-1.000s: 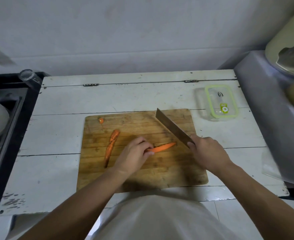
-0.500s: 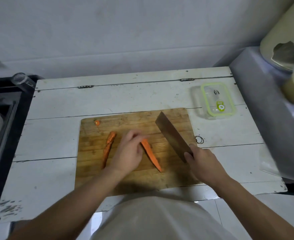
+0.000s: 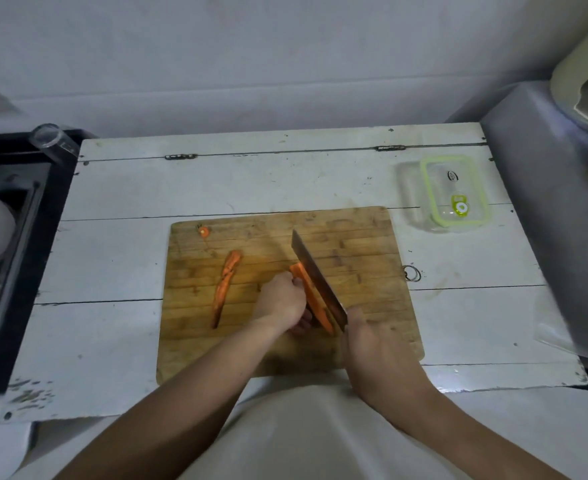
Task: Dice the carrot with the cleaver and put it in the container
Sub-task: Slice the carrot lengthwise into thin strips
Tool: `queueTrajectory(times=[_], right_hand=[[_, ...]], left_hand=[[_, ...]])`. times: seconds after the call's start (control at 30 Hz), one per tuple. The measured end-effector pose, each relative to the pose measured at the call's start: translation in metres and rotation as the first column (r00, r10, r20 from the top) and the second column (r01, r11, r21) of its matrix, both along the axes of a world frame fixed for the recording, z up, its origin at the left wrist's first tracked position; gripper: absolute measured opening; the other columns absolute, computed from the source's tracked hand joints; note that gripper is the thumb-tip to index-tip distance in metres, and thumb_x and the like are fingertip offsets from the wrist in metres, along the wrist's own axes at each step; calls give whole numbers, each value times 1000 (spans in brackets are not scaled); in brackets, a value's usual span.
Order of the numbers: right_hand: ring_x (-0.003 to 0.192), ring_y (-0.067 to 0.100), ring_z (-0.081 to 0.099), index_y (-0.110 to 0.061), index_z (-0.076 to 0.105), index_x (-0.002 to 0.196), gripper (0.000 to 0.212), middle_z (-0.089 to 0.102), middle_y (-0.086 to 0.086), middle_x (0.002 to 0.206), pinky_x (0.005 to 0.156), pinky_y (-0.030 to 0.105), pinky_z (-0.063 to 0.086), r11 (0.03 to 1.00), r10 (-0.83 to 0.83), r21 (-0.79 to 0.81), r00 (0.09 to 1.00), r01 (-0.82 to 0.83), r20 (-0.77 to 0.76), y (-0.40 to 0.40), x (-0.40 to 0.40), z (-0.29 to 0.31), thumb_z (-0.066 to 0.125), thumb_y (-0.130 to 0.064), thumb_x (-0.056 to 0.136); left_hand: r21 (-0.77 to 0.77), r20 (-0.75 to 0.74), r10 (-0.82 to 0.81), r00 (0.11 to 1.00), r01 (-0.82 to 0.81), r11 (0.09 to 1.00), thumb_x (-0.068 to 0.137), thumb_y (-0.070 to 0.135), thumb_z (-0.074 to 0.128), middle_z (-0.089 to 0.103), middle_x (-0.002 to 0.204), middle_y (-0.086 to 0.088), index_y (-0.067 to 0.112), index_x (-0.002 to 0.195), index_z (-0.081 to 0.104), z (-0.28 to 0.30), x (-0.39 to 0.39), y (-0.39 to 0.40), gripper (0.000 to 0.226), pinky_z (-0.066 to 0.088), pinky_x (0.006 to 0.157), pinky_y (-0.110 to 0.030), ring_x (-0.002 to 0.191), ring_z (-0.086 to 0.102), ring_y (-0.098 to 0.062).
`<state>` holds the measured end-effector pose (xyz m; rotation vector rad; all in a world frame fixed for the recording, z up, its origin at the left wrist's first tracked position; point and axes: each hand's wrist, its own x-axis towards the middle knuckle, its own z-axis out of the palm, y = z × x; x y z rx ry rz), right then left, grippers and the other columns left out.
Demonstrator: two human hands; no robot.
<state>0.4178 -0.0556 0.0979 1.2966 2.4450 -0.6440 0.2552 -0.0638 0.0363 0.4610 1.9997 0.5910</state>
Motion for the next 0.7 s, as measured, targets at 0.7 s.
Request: queueTrajectory(times=[0.7], right_hand=[[66,32,57,-14,48,110,16,57,7,68,60,41,47,905,-410,-2,871,425,-270,49,35,-7,35,-23,104]], left_hand=[[319,-869,-114,481,722,614,91,7,69,55,109,-3,13,100,59,39,-28,4,15,47,71,-27,88,56,-17]])
